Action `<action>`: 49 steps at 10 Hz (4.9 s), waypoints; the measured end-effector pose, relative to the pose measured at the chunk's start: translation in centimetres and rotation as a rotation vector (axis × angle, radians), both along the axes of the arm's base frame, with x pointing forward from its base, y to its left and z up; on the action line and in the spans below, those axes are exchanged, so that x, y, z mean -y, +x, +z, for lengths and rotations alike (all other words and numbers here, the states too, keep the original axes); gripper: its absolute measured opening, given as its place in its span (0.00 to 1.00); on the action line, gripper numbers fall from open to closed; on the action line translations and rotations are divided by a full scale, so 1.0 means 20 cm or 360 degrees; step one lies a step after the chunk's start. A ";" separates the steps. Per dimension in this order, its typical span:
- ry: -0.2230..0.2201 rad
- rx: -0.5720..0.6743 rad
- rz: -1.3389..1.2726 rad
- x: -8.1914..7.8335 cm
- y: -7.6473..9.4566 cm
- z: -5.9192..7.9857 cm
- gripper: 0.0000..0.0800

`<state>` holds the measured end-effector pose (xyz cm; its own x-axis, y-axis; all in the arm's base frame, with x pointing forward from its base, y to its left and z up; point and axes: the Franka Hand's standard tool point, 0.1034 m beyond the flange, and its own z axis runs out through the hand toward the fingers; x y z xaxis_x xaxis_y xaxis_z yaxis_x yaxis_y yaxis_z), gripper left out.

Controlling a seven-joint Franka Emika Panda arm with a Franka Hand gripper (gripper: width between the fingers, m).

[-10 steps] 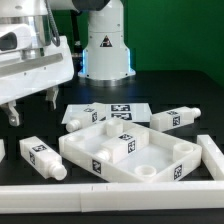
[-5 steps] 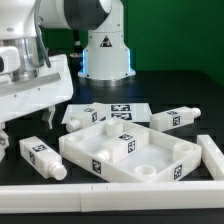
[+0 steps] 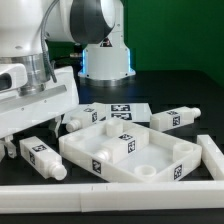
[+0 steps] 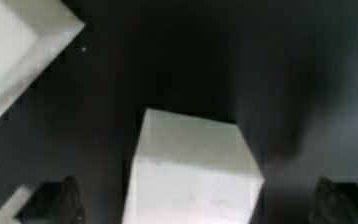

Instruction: Assemble desk

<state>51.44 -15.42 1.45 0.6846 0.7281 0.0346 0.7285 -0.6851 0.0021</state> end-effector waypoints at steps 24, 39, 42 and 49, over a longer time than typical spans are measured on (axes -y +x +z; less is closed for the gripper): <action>0.0019 -0.0115 -0.1452 -0.04 -0.79 0.01 0.36; 0.0058 -0.0384 -0.2006 -0.42 -0.25 0.22 0.81; 0.0028 -0.0377 -0.2189 -0.48 -0.23 0.20 0.81; -0.0034 -0.0272 -0.2440 -0.69 -0.31 -0.03 0.81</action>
Offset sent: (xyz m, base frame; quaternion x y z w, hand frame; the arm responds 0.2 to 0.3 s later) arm -0.0208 -0.0130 0.0158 -0.0845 0.0184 0.0382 0.9955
